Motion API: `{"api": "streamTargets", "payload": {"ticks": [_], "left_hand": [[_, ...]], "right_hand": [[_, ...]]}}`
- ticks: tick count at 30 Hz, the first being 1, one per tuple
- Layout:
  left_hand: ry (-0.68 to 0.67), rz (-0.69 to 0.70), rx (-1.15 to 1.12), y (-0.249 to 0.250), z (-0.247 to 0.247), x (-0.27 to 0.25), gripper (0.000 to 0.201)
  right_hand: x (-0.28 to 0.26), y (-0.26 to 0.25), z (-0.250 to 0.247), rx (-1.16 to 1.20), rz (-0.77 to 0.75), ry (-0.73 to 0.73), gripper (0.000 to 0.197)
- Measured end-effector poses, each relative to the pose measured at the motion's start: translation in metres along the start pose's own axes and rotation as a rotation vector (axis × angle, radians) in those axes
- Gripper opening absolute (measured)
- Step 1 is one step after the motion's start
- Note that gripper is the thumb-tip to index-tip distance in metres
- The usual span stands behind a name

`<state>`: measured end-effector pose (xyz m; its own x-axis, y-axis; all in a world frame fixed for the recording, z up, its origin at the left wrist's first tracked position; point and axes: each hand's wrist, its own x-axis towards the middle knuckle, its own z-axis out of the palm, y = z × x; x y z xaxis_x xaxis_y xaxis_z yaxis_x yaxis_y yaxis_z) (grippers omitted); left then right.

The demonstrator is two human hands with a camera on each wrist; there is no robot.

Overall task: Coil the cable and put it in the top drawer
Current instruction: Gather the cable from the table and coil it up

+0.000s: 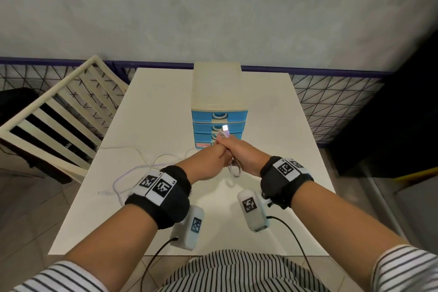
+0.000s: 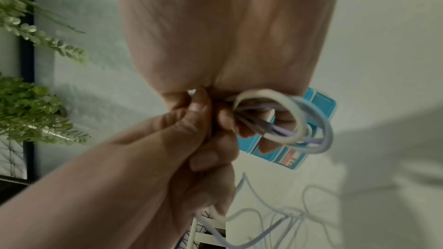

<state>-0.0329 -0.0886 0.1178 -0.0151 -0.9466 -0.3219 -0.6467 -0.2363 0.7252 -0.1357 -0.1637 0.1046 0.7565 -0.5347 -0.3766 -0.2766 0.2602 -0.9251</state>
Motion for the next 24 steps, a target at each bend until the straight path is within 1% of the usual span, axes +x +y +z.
{"api": "streamTargets", "payload": {"ticks": [2, 5, 7, 9, 12, 15, 17, 20, 22, 24], "left_hand": [[-0.018, 0.013, -0.057, 0.0, 0.001, 0.001, 0.041], [-0.053, 0.068, -0.214, 0.004, 0.001, -0.002, 0.039], [-0.109, 0.072, -0.333, 0.004, 0.003, -0.005, 0.039], [-0.151, 0.059, -0.363, 0.004, 0.006, -0.009, 0.04], [-0.187, 0.089, -0.323, 0.003, 0.009, -0.01, 0.042], [-0.182, 0.085, -0.29, -0.001, 0.009, -0.008, 0.042], [-0.178, 0.067, -0.32, -0.003, 0.009, -0.008, 0.045], [-0.165, 0.04, -0.393, -0.005, 0.008, -0.007, 0.054], [-0.17, 0.016, -0.409, -0.007, 0.005, -0.008, 0.048], [-0.181, -0.009, -0.377, -0.013, -0.002, -0.012, 0.042]], "right_hand": [[0.001, -0.002, 0.0, -0.079, -0.019, 0.053, 0.026], [0.005, -0.007, -0.001, -0.189, -0.091, 0.175, 0.032], [0.008, -0.012, -0.004, -0.18, -0.151, 0.229, 0.031], [0.009, -0.016, -0.005, -0.125, -0.178, 0.244, 0.031], [0.009, -0.018, -0.003, 0.052, -0.187, 0.188, 0.032], [0.007, -0.021, -0.001, 0.385, -0.162, 0.101, 0.03], [0.006, -0.021, -0.002, 0.541, -0.146, 0.081, 0.03], [0.006, -0.019, -0.005, 0.684, -0.136, 0.077, 0.032], [0.006, -0.019, -0.01, 0.798, -0.123, 0.077, 0.034], [0.006, -0.023, -0.02, 0.87, -0.126, 0.076, 0.036]]}}
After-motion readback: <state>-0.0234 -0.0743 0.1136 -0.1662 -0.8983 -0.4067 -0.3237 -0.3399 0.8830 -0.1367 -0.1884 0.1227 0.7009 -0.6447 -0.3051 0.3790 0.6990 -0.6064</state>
